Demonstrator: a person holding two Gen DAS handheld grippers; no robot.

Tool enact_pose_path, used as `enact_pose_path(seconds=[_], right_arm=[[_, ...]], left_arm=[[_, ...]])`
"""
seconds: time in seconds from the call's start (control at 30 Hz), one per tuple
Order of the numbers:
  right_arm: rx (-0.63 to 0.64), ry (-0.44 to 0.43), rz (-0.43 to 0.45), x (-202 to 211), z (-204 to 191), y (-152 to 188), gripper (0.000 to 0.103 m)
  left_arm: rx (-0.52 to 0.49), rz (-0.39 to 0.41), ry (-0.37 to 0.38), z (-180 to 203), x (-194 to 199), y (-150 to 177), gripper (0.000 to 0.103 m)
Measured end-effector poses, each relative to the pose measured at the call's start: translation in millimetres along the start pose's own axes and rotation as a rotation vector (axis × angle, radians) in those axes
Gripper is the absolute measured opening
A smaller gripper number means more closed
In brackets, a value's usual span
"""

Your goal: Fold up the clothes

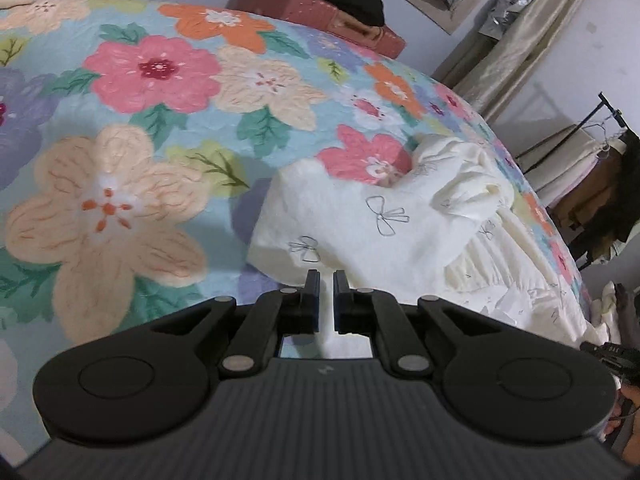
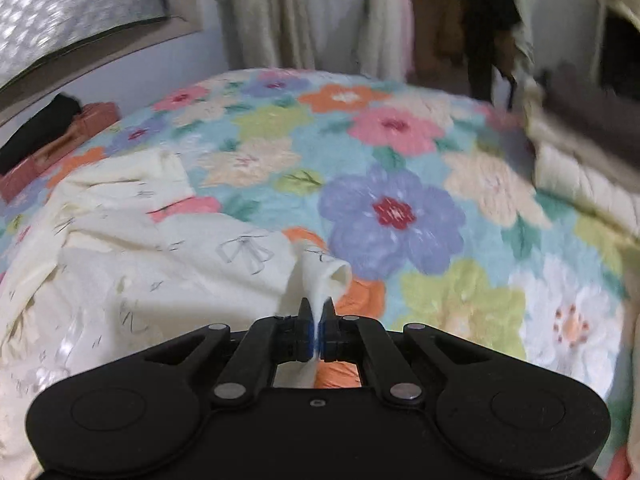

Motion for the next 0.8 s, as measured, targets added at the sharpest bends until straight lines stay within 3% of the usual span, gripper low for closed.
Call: enact_pose_path(seconds=[0.07, 0.17, 0.2, 0.23, 0.3, 0.4, 0.5, 0.57, 0.6, 0.63, 0.7, 0.8], right_arm=[[-0.048, 0.022, -0.010, 0.4, 9.2, 2.4, 0.014], [-0.103, -0.014, 0.053, 19.6, 12.0, 0.1, 0.026], [-0.105, -0.050, 0.072, 25.2, 8.4, -2.1, 0.033], [-0.095, -0.110, 0.086, 29.9, -1.0, -3.6, 0.039], [-0.065, -0.238, 0.089, 36.5, -23.5, -3.6, 0.052], [-0.005, -0.420, 0.017, 33.8, -65.4, 5.7, 0.054], [0.086, -0.458, -0.020, 27.5, -98.8, 15.8, 0.054], [0.162, -0.439, -0.011, 26.5, -113.5, 19.9, 0.054], [0.181, -0.439, -0.002, 25.8, -117.5, 20.1, 0.055], [0.175, -0.465, 0.013, 26.8, -119.1, 18.7, 0.055], [0.157, -0.522, 0.044, 29.2, -121.5, 15.7, 0.057], [0.107, -0.574, 0.029, 23.7, -122.2, 12.1, 0.060]], left_arm=[[-0.005, -0.008, 0.008, 0.9, 1.2, -2.5, 0.007], [-0.050, -0.023, 0.026, 9.3, 3.4, -4.7, 0.014], [-0.076, -0.028, 0.032, 14.8, 3.7, -4.5, 0.027], [-0.096, -0.037, 0.036, 19.7, 2.5, -3.9, 0.051], [-0.109, -0.045, 0.041, 26.0, -3.5, -1.3, 0.068], [-0.107, -0.086, 0.013, 26.7, -22.2, 3.5, 0.075], [-0.128, -0.107, -0.017, 26.8, -46.8, 1.1, 0.075], [-0.157, -0.114, -0.014, 29.6, -62.1, 0.1, 0.070], [-0.172, -0.114, 0.000, 32.5, -67.7, 1.7, 0.045], [-0.178, -0.122, -0.002, 34.1, -73.0, 4.3, 0.011], [-0.170, -0.114, -0.010, 35.9, -75.9, 7.1, 0.004], [-0.190, -0.001, -0.036, 39.5, -53.8, 1.1, 0.004]])
Point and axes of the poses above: each gripper's, at about its wrist camera, not at the fingertips, and x roughly against the way its jaws point, z to its right, y to its underside, the point moved 5 cm from there along -x, roughly the way its jaws point, and after that the axes turned 1 degree about -x, right-handed, at the moved point
